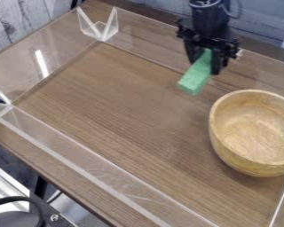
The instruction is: Put the green block in the brown bowl
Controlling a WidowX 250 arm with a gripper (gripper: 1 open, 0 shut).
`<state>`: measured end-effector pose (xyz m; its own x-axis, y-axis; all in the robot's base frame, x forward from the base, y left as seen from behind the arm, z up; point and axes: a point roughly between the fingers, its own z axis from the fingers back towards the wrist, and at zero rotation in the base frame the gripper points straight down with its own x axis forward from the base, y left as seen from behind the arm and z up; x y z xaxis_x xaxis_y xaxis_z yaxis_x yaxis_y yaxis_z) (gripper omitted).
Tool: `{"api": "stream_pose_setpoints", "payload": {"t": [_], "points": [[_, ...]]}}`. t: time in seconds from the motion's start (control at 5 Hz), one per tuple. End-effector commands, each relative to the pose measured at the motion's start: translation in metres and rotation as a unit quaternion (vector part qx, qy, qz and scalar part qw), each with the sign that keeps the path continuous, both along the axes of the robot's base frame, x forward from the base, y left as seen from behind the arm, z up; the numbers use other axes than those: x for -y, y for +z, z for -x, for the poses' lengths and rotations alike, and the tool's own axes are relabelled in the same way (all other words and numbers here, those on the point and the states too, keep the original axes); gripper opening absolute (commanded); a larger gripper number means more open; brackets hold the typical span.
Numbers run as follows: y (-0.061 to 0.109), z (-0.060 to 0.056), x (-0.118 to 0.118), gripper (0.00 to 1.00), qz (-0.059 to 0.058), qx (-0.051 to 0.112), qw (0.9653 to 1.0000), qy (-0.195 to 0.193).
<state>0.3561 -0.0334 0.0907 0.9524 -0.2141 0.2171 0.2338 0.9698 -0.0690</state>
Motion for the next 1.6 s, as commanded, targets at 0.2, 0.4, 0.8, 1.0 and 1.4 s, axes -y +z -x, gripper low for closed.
{"api": "stream_pose_setpoints", "payload": {"t": [0.2,0.4,0.8,1.0,1.4], "points": [[0.026,0.012,0.04,0.0,0.013,0.033,0.9988,-0.035],[0.024,0.021,0.058,0.0,0.018,0.027,0.9982,-0.05],[0.011,0.032,0.077,0.0,0.021,0.011,0.9971,-0.072],[0.003,0.036,0.087,0.0,0.023,0.003,0.9962,-0.084],[-0.013,0.039,0.094,0.0,0.022,-0.011,0.9953,-0.094]]}}
